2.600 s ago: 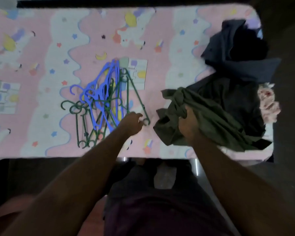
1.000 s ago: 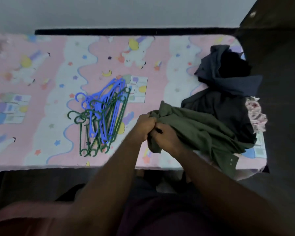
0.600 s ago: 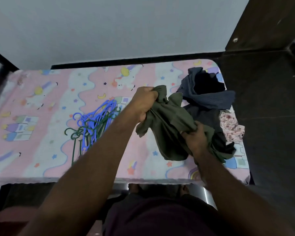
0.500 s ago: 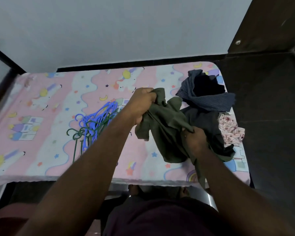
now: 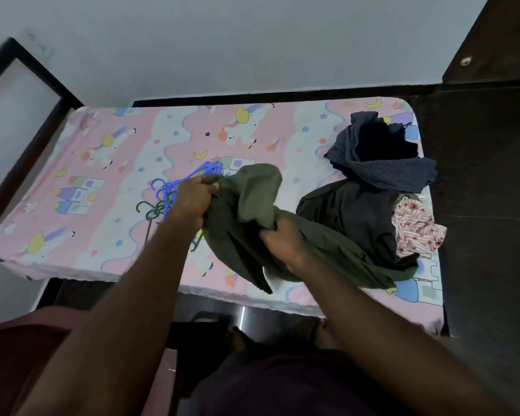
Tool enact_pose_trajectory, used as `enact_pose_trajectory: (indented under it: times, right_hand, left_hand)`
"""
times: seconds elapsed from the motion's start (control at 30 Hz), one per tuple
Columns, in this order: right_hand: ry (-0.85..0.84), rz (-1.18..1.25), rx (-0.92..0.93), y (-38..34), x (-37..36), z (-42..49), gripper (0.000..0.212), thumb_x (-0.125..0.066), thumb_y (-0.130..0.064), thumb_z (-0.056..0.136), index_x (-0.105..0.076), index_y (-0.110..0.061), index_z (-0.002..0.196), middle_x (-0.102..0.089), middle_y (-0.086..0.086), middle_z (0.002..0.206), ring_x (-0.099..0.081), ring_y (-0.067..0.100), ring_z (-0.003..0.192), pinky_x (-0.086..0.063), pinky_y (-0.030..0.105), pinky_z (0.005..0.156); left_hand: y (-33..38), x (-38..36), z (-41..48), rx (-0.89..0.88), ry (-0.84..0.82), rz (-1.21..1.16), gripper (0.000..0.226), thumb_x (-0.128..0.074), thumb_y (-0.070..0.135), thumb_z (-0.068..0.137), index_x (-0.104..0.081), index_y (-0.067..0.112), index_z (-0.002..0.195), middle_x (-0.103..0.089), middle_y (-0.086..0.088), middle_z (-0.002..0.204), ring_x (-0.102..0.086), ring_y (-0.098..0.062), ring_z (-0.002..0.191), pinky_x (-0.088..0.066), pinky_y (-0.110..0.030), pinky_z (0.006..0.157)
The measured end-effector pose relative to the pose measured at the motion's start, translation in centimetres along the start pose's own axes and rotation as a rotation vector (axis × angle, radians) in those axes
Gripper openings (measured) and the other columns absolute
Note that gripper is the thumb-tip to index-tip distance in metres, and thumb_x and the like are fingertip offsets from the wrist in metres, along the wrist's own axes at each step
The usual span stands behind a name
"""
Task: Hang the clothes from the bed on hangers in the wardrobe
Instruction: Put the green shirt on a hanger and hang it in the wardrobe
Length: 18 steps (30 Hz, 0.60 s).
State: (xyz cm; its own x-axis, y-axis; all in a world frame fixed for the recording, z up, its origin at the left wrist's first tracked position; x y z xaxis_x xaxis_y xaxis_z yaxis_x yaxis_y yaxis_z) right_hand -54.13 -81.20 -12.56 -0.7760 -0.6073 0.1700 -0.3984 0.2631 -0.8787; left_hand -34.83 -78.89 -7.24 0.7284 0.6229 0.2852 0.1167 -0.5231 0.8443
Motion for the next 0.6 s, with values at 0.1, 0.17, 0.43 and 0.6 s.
enact_pose_trajectory:
  times: [0.1, 0.17, 0.43, 0.6]
  right_hand:
    - [-0.1, -0.212, -0.312, 3.9, 2.4, -0.4, 0.014, -0.054, -0.008, 0.085, -0.062, -0.011, 0.097, -0.065, 0.015, 0.076, -0.063, 0.016, 0.045, -0.046, 0.023, 0.041]
    - [-0.075, -0.412, -0.36, 5.0, 5.1, 0.1, 0.026, -0.052, -0.009, 0.088, -0.062, -0.003, 0.111, -0.069, 0.021, 0.099, -0.072, 0.032, 0.076, -0.059, 0.034, 0.062]
    - [0.26, -0.544, 0.017, 0.5, 8.2, 4.4, 0.054, -0.054, -0.01, 0.084, -0.047, -0.021, 0.137, -0.066, 0.012, 0.109, -0.063, 0.033, 0.101, -0.051, 0.04, 0.088]
    - [-0.047, -0.32, -0.045, 2.1, 1.6, 6.3, 0.018, -0.051, -0.014, 0.094, -0.067, -0.021, 0.095, -0.071, 0.009, 0.103, -0.068, 0.029, 0.1, -0.058, 0.041, 0.083]
  left_hand:
    - [2.4, 1.5, -0.3, -0.162, -0.041, -0.072, 0.026, -0.048, -0.004, 0.093, -0.067, 0.013, 0.088, -0.069, -0.009, 0.086, -0.063, -0.025, 0.084, -0.052, -0.037, 0.084]
    - [4.2, 2.5, -0.8, -0.199, -0.091, -0.157, 0.027, -0.041, -0.006, 0.092, -0.064, 0.009, 0.087, -0.065, -0.011, 0.085, -0.059, -0.025, 0.082, -0.047, -0.037, 0.082]
    - [8.0, 7.3, -3.7, -0.388, -0.373, -0.209, 0.021, -0.044, 0.004, 0.066, -0.06, 0.002, 0.079, -0.063, -0.015, 0.081, -0.058, -0.027, 0.076, -0.048, -0.031, 0.074]
    - [7.1, 10.9, -3.1, -0.409, -0.38, -0.187, 0.018, -0.044, 0.004, 0.066, -0.061, 0.006, 0.072, -0.062, -0.014, 0.076, -0.058, -0.025, 0.072, -0.048, -0.029, 0.07]
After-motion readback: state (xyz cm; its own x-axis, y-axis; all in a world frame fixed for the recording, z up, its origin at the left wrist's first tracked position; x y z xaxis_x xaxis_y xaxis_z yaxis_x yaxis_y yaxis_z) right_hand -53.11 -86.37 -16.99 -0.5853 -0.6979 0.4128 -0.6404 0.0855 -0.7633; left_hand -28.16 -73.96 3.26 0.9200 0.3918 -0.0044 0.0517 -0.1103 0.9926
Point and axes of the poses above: each hand's wrist, its own z-axis towards the middle knuckle, its own x-axis out of the back of the hand, y = z × x, the point moved 2 cm from there along z, towards the middle knuckle
